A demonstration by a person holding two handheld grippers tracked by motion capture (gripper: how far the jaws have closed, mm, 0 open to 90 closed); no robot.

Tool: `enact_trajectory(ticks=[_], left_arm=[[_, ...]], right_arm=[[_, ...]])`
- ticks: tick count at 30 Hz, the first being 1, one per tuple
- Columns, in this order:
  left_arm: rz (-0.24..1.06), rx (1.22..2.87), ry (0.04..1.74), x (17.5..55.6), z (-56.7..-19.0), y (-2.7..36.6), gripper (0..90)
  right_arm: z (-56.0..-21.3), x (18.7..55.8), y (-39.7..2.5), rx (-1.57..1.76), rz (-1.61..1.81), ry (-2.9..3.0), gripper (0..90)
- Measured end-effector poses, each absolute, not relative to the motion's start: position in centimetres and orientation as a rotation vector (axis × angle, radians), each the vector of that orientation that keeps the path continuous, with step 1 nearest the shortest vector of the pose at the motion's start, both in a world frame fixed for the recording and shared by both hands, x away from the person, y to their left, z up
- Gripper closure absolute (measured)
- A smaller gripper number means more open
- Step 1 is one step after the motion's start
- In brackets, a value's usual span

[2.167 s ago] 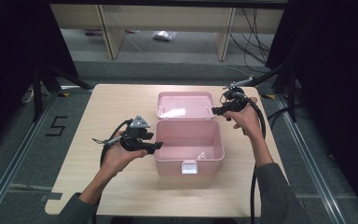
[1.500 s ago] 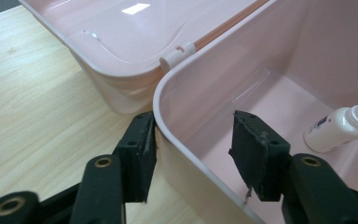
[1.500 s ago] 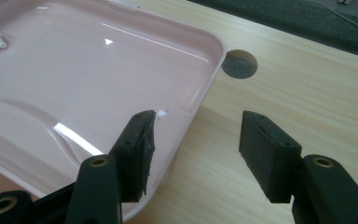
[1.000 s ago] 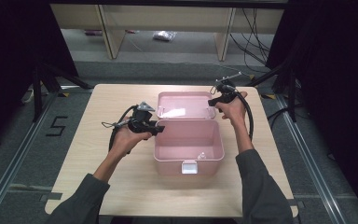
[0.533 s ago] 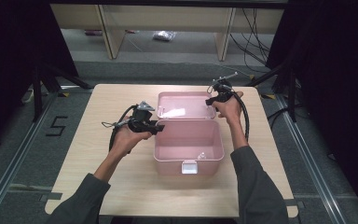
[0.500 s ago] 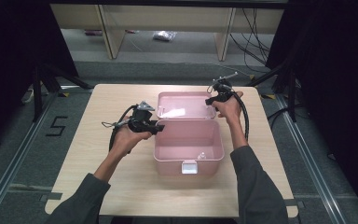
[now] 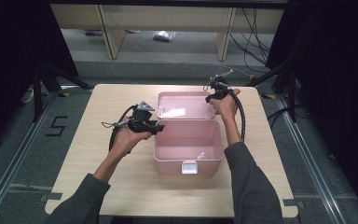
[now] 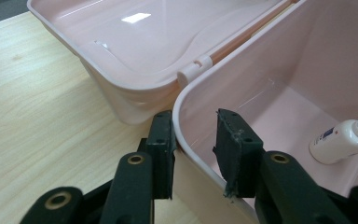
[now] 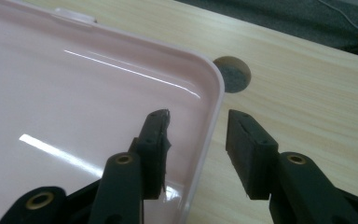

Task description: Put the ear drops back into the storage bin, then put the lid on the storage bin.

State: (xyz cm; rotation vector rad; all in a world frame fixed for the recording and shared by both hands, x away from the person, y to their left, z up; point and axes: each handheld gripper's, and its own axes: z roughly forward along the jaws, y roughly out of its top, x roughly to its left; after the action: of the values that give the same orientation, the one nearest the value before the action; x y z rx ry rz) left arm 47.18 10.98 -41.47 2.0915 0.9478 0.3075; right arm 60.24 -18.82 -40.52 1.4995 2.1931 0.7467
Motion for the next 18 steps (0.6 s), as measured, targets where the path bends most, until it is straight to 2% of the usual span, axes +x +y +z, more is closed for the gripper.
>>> enact_trajectory(ticks=[6,12,15,18], left_arm=[[0.308,2.091,0.950,47.17,-41.46,10.96,67.1],[0.314,2.091,0.950,47.16,-41.47,10.99,67.3],[0.313,2.088,0.947,47.17,-41.50,10.98,67.4],[0.324,2.082,0.953,46.98,-41.52,10.96,67.7]], right_arm=[[-40.83,60.32,-18.77,1.530,0.715,2.196,67.4],[-41.06,60.53,-18.88,1.554,0.720,2.195,69.4],[-41.14,60.58,-18.91,1.555,0.727,2.186,78.0],[-40.93,60.42,-18.72,1.541,0.717,2.174,79.3]])
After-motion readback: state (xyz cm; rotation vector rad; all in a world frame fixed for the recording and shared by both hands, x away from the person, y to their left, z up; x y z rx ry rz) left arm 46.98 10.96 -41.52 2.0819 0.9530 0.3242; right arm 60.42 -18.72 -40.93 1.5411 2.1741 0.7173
